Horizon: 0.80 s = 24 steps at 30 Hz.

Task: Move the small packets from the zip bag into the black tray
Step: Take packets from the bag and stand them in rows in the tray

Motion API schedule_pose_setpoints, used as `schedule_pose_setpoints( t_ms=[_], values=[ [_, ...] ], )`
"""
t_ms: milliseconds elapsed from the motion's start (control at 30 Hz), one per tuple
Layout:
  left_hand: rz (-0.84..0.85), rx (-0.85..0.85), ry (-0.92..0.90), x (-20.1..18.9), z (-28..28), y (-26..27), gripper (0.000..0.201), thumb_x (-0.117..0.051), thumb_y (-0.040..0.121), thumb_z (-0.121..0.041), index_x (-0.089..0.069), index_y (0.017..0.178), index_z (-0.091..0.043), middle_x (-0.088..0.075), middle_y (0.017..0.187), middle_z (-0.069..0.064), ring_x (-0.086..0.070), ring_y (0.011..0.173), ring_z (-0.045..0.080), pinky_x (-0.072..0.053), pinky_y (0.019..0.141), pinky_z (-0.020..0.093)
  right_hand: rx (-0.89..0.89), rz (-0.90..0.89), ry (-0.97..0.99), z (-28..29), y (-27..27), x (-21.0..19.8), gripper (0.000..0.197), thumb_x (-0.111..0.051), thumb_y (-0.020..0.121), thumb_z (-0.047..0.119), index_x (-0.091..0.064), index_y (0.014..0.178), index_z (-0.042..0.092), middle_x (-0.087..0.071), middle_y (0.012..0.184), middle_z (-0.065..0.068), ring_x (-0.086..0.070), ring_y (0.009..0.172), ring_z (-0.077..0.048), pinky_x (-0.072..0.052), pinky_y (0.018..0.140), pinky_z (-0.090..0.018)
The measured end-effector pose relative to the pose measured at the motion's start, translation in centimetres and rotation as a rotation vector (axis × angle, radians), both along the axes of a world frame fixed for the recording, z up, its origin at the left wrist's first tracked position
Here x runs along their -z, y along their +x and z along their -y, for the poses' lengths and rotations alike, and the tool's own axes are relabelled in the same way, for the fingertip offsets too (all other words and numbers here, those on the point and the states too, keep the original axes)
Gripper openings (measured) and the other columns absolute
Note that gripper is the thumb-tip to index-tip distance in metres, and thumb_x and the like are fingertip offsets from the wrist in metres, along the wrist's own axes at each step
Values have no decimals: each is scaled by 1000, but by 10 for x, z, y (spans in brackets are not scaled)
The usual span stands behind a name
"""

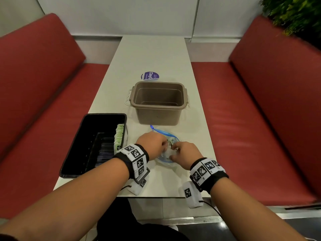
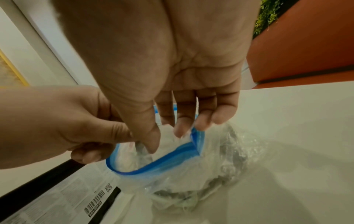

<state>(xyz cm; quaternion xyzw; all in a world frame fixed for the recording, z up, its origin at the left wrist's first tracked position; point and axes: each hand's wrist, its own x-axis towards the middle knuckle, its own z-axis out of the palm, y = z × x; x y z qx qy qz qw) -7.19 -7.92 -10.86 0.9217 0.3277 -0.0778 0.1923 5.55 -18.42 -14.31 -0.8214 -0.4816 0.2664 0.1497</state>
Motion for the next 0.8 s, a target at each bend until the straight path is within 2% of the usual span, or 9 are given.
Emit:
schedule_pose_setpoints(
  t_ms=[133,233,333,433,533,600,700,800],
  values=[
    [207,-69,-78,-8,-5,-6,10,-59,90,-25,-69,88,-25,-68,86,-8,-61,79,12,-50,76,30,82,-101,139,1,2,-7,11,-68,84,29,-71,92,21,-64,75,2,-60,77,-21,-42,65,-27],
    [313,-150,-187,-6,-9,-5,7,-62,93,-27,-68,89,-26,-70,83,-8,-60,68,5,-45,66,22,161,-146,283,1,8,-11,6,-67,87,25,-71,91,21,-65,82,4,-58,74,-14,-39,65,-22],
    [233,-120,-179,-1,-9,-1,10,-62,93,-30,-69,96,-24,-69,86,-8,-61,73,10,-45,68,23,223,-127,368,2,17,-11,3,-69,88,27,-69,89,24,-62,95,3,-54,77,-10,-39,74,-23],
    [90,-24,-143,4,-4,9,14,-62,92,-23,-74,99,-22,-70,92,-8,-64,89,13,-49,80,26,260,-108,408,6,24,-13,8,-68,89,29,-62,85,27,-60,99,6,-54,79,-11,-41,78,-24],
    [-50,66,-59,14,2,19,19,-64,88,-23,-76,100,-30,-72,100,-9,-65,93,15,-48,80,24,305,-142,415,10,29,-17,17,-68,89,35,-59,78,27,-61,82,11,-55,64,-9,-41,68,-24],
    [-108,96,9,20,6,23,20,-62,86,-24,-74,101,-31,-70,101,-6,-64,94,20,-51,82,29,314,-178,414,13,30,-19,18,-68,87,33,-60,75,24,-65,71,7,-60,61,-12,-47,62,-28],
    [-137,116,59,23,9,24,20,-60,85,-24,-72,99,-29,-70,100,-5,-65,95,22,-54,85,34,315,-208,408,18,30,-19,10,-66,84,22,-61,75,24,-69,71,0,-66,68,-20,-56,67,-34],
    [-123,134,67,21,7,24,19,-61,85,-21,-71,100,-28,-70,101,-5,-65,94,21,-53,85,35,315,-212,416,20,31,-18,10,-69,84,19,-63,78,26,-68,72,4,-60,65,-14,-54,67,-30]
  ],
)
